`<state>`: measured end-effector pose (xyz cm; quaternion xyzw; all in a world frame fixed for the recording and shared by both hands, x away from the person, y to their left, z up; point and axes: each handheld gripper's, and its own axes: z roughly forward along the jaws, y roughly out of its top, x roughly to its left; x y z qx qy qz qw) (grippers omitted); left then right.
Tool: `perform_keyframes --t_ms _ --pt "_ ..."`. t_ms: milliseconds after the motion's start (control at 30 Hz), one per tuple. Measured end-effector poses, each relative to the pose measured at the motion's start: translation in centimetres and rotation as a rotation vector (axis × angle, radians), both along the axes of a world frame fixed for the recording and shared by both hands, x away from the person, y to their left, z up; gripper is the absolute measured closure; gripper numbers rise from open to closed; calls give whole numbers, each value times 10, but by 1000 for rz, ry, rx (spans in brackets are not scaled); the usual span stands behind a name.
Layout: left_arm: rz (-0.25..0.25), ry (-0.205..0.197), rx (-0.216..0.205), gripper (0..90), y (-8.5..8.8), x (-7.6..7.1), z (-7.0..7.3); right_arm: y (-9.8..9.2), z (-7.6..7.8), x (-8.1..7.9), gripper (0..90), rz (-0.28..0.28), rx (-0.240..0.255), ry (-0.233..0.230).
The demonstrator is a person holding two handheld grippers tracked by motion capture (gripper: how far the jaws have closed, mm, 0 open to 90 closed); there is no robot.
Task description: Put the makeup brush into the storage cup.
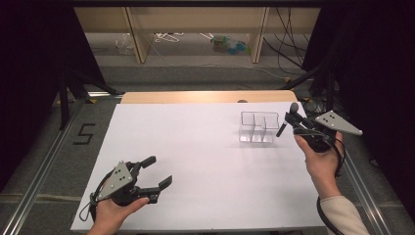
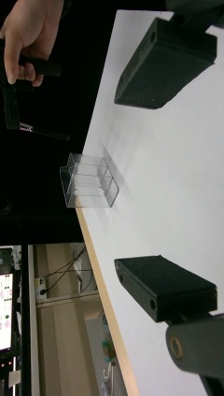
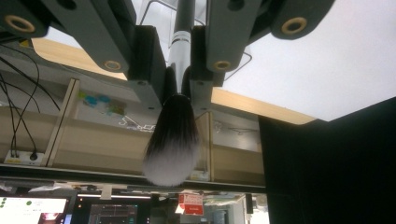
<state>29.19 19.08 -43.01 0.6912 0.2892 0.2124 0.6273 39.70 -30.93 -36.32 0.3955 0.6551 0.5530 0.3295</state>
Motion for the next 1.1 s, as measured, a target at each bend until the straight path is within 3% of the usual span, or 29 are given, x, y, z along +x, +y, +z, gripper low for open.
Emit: perform_keyframes --t_ms 200,267,333,433,700,833,1100 --pt "0 -1 1 172 0 0 0 1 0 2 777 -3 4 -5" --pt "1 -1 1 172 0 0 0 1 2 1 777 -6 -14 16" --pt "0 -1 1 172 0 0 0 2 1 3 777 -4 4 -8" --pt "1 1 -1 172 0 0 0 2 2 3 777 -4 -7 8" --pt "0 -4 2 172 0 0 0 5 3 8 777 -2 6 -13" --pt "1 -4 2 172 0 0 0 5 4 8 777 -3 -10 6" --pt "1 -4 3 172 0 1 0 8 5 11 777 -9 1 -8"
